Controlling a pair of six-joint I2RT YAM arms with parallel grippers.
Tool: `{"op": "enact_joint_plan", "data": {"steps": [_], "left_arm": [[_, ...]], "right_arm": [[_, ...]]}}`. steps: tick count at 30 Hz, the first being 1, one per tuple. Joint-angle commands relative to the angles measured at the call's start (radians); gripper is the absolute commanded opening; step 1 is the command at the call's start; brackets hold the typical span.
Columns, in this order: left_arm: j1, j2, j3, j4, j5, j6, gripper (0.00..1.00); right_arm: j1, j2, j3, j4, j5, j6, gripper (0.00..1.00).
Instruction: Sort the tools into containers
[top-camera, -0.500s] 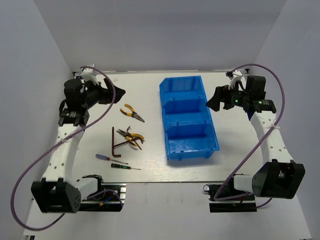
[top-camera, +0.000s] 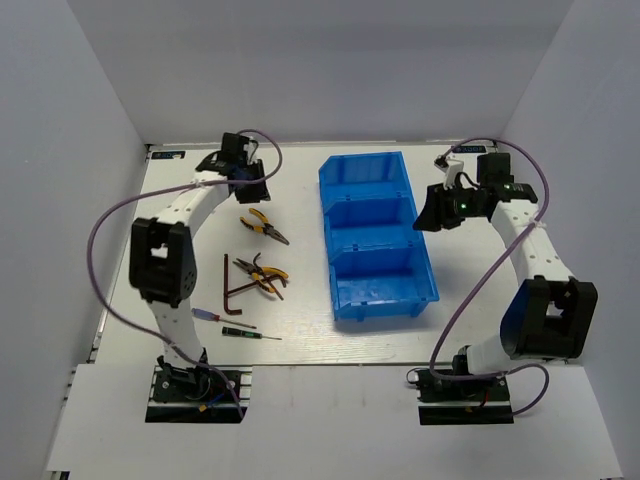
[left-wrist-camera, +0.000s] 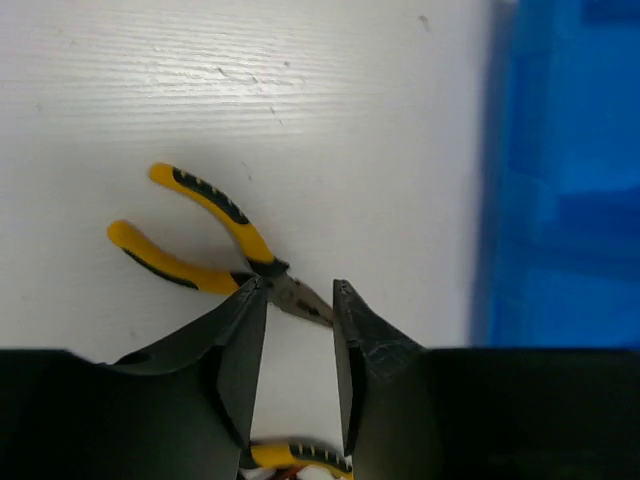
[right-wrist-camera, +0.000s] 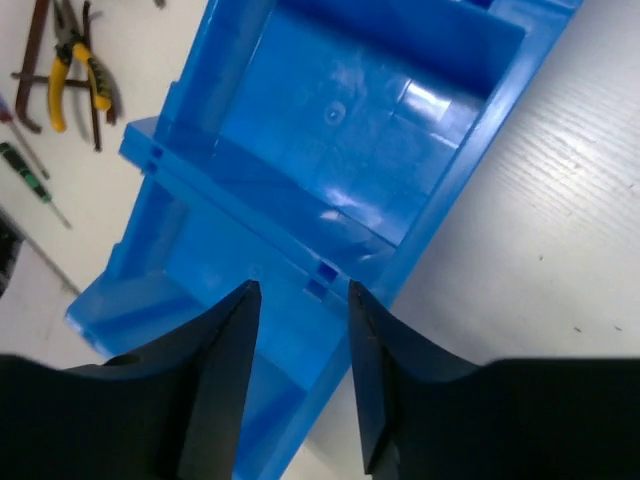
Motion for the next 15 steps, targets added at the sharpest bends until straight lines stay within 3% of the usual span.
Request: {"op": "enact_joint_plan", "data": {"steps": [1, 2, 5, 15], "left_arm": [[-0.032, 0.141, 0.143, -0.151, -0.194, -0.127, 0.45], [-0.032, 0.179, 0.213, -0.161, -0.182, -0.128, 0.57], [-0.075, 0.322, 0.356, -0.242, -0.246, -0.166, 0.6], [-0.107, 0.362, 0.364, -0.312, -0.407, -0.229, 0.56]], "right_arm": [[0.001, -0.071, -0.061, 0.032, 0.049, -0.014, 0.49], [0.001, -0.091, -0.075, 0.052, 0.059, -0.011, 0.53], [-0.002, -0.104, -0.103, 0.088, 0.074, 0.007, 0.53], [-0.007, -0.071, -0.115, 0.1, 0.071, 0.035, 0.54]]}}
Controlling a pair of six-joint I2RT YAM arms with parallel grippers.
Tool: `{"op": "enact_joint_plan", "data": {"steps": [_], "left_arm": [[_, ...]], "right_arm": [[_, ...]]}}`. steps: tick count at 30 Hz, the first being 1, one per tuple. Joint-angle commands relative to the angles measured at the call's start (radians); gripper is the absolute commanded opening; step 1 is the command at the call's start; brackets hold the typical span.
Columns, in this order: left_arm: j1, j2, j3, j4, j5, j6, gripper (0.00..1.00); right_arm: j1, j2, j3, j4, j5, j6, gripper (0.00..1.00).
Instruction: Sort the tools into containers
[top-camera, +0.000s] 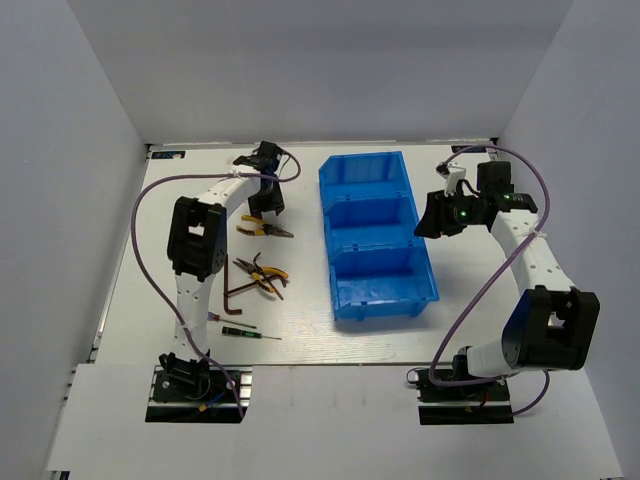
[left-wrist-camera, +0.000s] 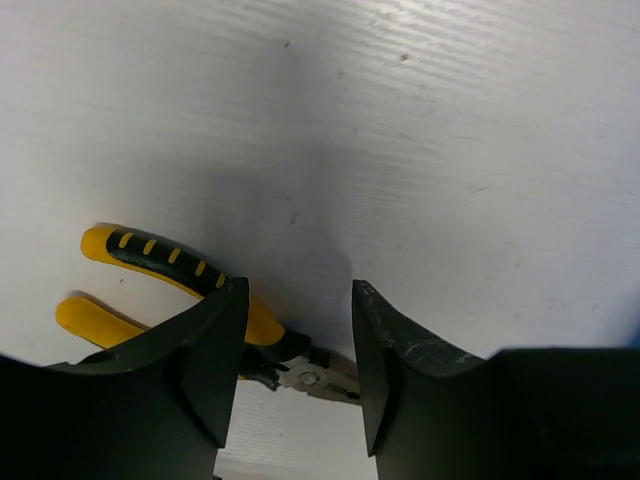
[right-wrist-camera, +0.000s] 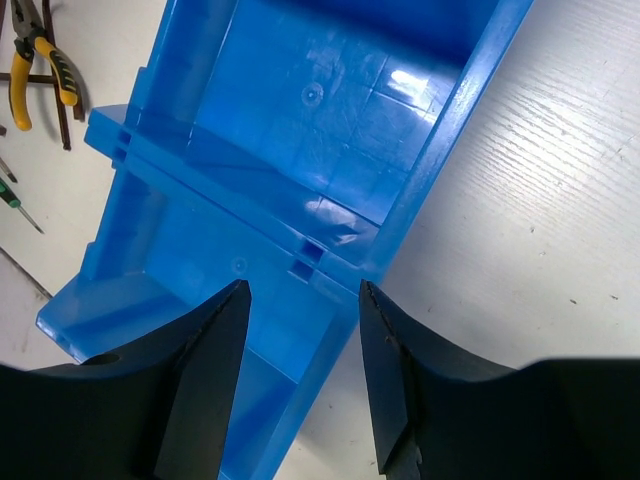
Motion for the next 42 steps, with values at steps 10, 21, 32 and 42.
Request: {"op": "enact_joint_plan", "data": {"steps": [10, 21, 32, 42], "left_arm": [[-0.045, -0.258, -0.099, 0.022, -0.122, -0.09, 0.55], [-0.036, -0.334, -0.268, 0.124, 0.028, 0.31, 0.34], [-0.036, -0.378, -0.393, 0.13, 0.157, 0.486, 0.55], [-0.036, -0.281, -0.422, 0.172, 0.093, 0.485, 0.46]], "right_arm": [[-0.007, 0.016, -0.031, 0.035, -0.011, 0.019, 0.55], [-0.005, -0.021, -0.08, 0.024, -0.008, 0.016, 0.57], [-0.007, -0.007, -0.08, 0.028, -0.025, 0.044, 0.57], [-0.007, -0.027, -0.095, 0.005, -0.018, 0.027, 0.57]]}}
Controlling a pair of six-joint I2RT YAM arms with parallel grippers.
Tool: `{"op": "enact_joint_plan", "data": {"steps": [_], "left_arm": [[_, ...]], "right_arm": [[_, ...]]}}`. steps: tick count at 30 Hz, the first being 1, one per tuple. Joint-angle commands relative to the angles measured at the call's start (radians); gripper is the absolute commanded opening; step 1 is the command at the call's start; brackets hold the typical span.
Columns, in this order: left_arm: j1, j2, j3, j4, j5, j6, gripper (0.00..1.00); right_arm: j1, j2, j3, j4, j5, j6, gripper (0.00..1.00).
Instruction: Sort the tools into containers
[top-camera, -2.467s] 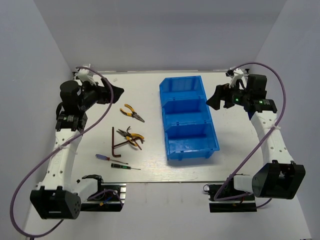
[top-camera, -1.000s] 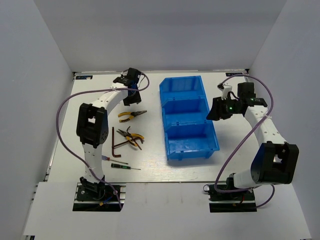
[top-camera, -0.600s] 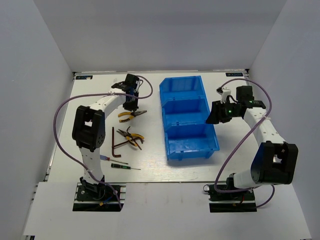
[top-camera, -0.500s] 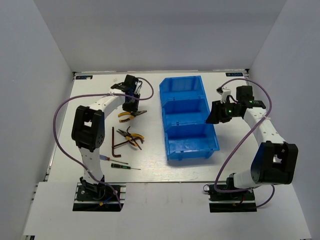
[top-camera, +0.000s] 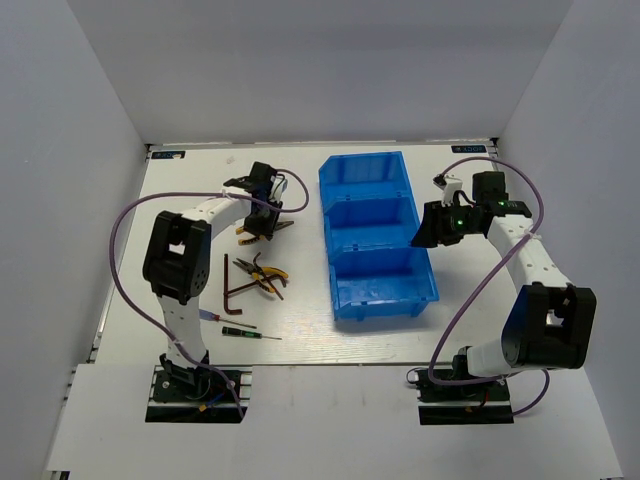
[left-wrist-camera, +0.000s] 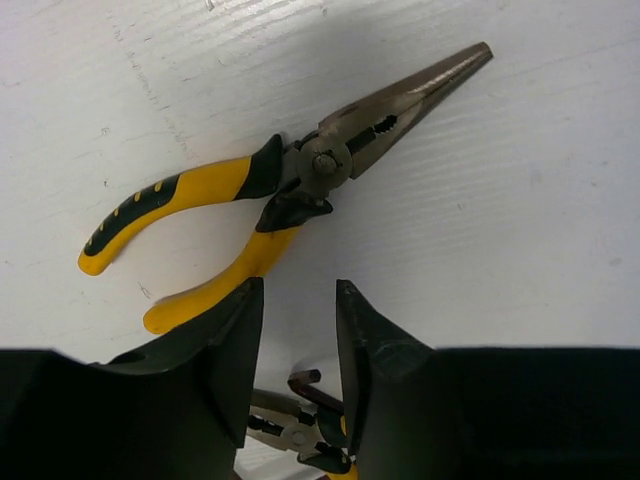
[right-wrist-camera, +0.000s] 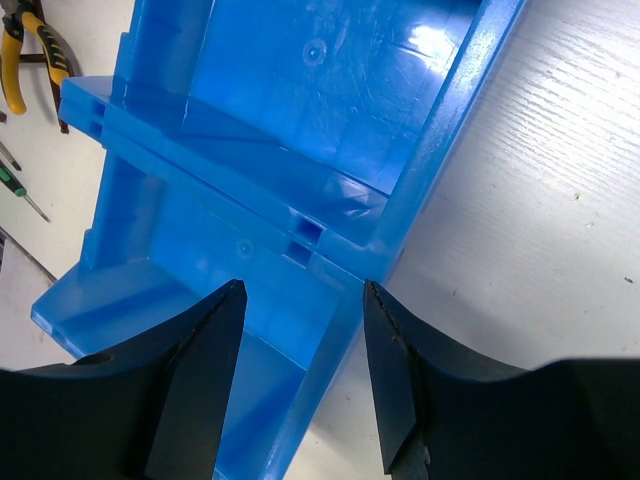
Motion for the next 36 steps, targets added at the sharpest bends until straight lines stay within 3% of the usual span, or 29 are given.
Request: {"op": "enact_joint_plan", "data": {"steps": [1, 8, 10, 16, 21, 25, 30, 34, 36], "left_arm": [[-0.003, 0.01, 0.009, 0.036, -0.03, 0.01, 0.44], [-0.003, 0.044, 0.027, 0.036, -0.09, 0.028, 0.42], [-0.013, -0.052, 0.027, 0.06, -0.051, 0.051, 0.46], [0.0, -0.098, 0.046, 0.07, -0.03, 0.061, 0.49], [0.0, -0.043, 0.084, 0.058, -0.03, 0.07, 0.5], [0.0, 0.016, 0.157, 0.023, -0.059, 0.079, 0.57], [0.036, 0.132, 0.315, -0.056, -0.096, -0.065, 0.59], [0.036, 0.192, 0.417, -0.171, -0.162, -0.249, 0.44], [0.036, 0.192, 0.388, -0.186, -0.184, -0.356, 0.4]], "right_arm": [[-0.005, -0.041, -0.019, -0.017, -0.013, -0.007, 0.57], [-0.008, -0.059, -0.042, -0.022, -0.008, -0.007, 0.57], [-0.008, -0.067, -0.042, -0.026, -0.001, -0.013, 0.57], [-0.008, -0.053, -0.056, -0.02, -0.007, -0.01, 0.57], [-0.006, -0.038, -0.044, -0.022, -0.013, -0.001, 0.57], [-0.006, -0.042, -0.05, -0.035, -0.004, -0.012, 0.57], [-0.006, -0.054, -0.067, -0.042, 0.005, -0.019, 0.57], [-0.006, -0.048, -0.077, -0.034, 0.01, -0.012, 0.57], [-0.008, -0.047, -0.076, -0.034, 0.012, -0.009, 0.57]]}}
